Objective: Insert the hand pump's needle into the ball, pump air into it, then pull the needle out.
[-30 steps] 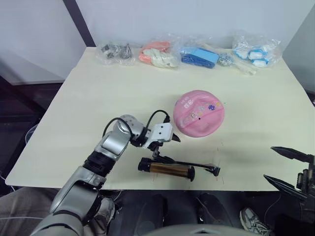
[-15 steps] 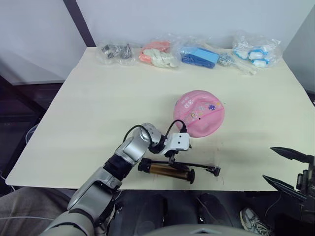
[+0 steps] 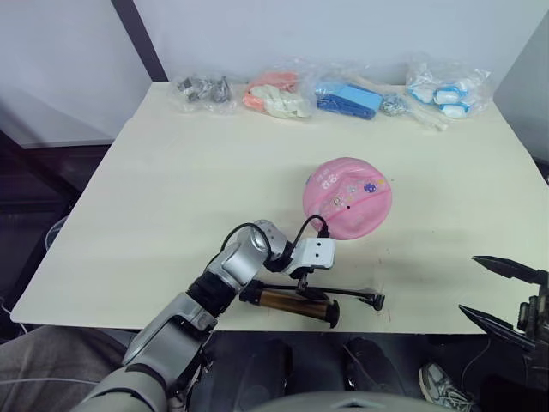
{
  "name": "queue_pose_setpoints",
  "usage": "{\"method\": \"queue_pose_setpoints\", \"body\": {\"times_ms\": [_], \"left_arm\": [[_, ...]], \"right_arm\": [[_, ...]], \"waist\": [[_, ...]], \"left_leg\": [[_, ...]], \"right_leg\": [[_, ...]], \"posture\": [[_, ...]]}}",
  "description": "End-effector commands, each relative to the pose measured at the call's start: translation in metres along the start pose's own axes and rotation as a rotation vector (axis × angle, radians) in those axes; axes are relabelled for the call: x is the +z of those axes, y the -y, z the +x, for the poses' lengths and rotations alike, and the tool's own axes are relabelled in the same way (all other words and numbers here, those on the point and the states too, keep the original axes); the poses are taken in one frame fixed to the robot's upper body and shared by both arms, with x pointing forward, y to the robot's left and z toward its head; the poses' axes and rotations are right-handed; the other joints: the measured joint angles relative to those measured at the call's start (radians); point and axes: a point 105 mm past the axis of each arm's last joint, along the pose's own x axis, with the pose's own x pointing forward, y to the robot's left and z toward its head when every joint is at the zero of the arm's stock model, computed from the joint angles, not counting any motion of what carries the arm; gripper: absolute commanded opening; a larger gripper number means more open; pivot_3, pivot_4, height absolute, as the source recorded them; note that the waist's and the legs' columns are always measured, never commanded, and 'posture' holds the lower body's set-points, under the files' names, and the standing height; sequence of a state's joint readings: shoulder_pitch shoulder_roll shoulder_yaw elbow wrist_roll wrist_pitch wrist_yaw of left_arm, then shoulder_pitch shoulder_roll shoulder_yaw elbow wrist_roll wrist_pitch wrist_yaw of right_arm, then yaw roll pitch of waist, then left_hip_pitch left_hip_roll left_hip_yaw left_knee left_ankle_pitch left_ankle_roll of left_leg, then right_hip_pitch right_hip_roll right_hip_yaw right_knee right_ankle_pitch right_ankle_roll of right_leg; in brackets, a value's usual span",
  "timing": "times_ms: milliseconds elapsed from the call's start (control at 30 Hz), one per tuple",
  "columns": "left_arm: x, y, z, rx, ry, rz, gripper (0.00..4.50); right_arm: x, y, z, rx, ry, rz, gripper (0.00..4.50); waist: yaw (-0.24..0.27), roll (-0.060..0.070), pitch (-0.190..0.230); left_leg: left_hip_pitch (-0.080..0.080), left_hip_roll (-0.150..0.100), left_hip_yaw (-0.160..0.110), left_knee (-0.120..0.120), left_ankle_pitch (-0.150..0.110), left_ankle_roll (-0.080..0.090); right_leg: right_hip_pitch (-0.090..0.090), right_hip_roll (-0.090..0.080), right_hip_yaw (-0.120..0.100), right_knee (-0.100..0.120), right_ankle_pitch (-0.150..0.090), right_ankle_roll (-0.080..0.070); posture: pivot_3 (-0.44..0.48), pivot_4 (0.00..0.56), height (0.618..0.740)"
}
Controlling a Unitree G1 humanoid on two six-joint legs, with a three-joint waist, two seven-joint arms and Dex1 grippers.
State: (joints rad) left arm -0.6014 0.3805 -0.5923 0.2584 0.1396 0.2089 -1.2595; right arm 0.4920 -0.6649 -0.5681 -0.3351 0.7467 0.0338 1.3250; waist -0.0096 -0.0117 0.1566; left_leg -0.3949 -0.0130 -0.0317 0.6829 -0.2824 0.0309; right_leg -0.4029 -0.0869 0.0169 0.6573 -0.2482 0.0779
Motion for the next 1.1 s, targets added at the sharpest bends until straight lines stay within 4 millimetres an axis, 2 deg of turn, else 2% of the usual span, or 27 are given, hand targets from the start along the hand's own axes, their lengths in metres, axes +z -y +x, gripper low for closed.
{"method": "queue_pose_setpoints", "body": {"times_ms": [33, 67, 167, 333, 433, 467, 633, 1100], "left_arm": [[-0.003, 0.004, 0.006, -0.024, -0.032, 0.025, 4.45], [-0.003, 0.004, 0.006, -0.021, -0.032, 0.023, 4.45], [-0.002, 0.004, 0.007, -0.020, -0.029, 0.023, 3.65], [-0.003, 0.007, 0.007, -0.034, -0.026, 0.026, 1.72], [-0.003, 0.009, 0.006, -0.040, -0.020, 0.026, 0.23], [-0.003, 0.009, 0.006, -0.040, -0.018, 0.027, 0.10], [0.001, 0.005, 0.004, -0.008, 0.008, 0.024, 0.10], [0.029, 0.006, -0.013, 0.023, 0.193, -0.009, 0.10]], "right_arm": [[0.006, 0.001, -0.004, -0.013, 0.008, -0.031, 4.50], [0.005, 0.001, -0.005, -0.015, 0.008, -0.030, 4.50], [0.004, 0.001, -0.006, -0.020, 0.009, -0.029, 4.50], [0.002, -0.001, -0.008, -0.021, 0.010, -0.023, 4.50], [0.001, -0.002, -0.008, -0.014, 0.004, -0.018, 4.50], [0.001, -0.002, -0.008, -0.011, 0.002, -0.017, 4.50], [0.001, -0.002, -0.009, 0.014, -0.010, -0.017, 4.50], [-0.003, -0.001, -0.015, 0.009, -0.003, 0.000, 4.50]], "waist": [[0.000, 0.000, 0.000], [0.001, 0.000, 0.000], [0.001, 0.000, 0.000], [-0.001, 0.000, 0.000], [-0.001, 0.000, 0.000], [-0.001, 0.000, 0.000], [-0.001, 0.000, 0.000], [-0.001, 0.000, 0.000]], "left_leg": [[0.000, 0.000, 0.000, 0.000, 0.000, 0.000], [0.000, 0.000, 0.000, 0.000, 0.000, 0.000], [0.000, 0.000, 0.000, 0.000, 0.000, 0.000], [0.000, 0.000, 0.000, 0.000, 0.000, 0.000], [0.000, 0.000, 0.000, 0.000, 0.000, 0.000], [0.000, 0.000, 0.000, 0.000, 0.000, 0.000], [0.000, 0.000, 0.000, 0.000, 0.000, 0.000], [0.000, 0.000, 0.000, 0.000, 0.000, 0.000]], "right_leg": [[0.000, 0.000, 0.000, 0.000, 0.000, 0.000], [0.000, 0.000, 0.000, 0.000, 0.000, 0.000], [0.000, 0.000, 0.000, 0.000, 0.000, 0.000], [0.000, 0.000, 0.000, 0.000, 0.000, 0.000], [0.000, 0.000, 0.000, 0.000, 0.000, 0.000], [0.000, 0.000, 0.000, 0.000, 0.000, 0.000], [0.000, 0.000, 0.000, 0.000, 0.000, 0.000], [0.000, 0.000, 0.000, 0.000, 0.000, 0.000]], "posture": [[0.000, 0.150, 0.736], [0.000, 0.150, 0.736], [0.000, 0.150, 0.736], [0.000, 0.150, 0.736], [0.000, 0.150, 0.736], [0.000, 0.150, 0.736], [0.000, 0.150, 0.736], [0.000, 0.150, 0.736]]}}
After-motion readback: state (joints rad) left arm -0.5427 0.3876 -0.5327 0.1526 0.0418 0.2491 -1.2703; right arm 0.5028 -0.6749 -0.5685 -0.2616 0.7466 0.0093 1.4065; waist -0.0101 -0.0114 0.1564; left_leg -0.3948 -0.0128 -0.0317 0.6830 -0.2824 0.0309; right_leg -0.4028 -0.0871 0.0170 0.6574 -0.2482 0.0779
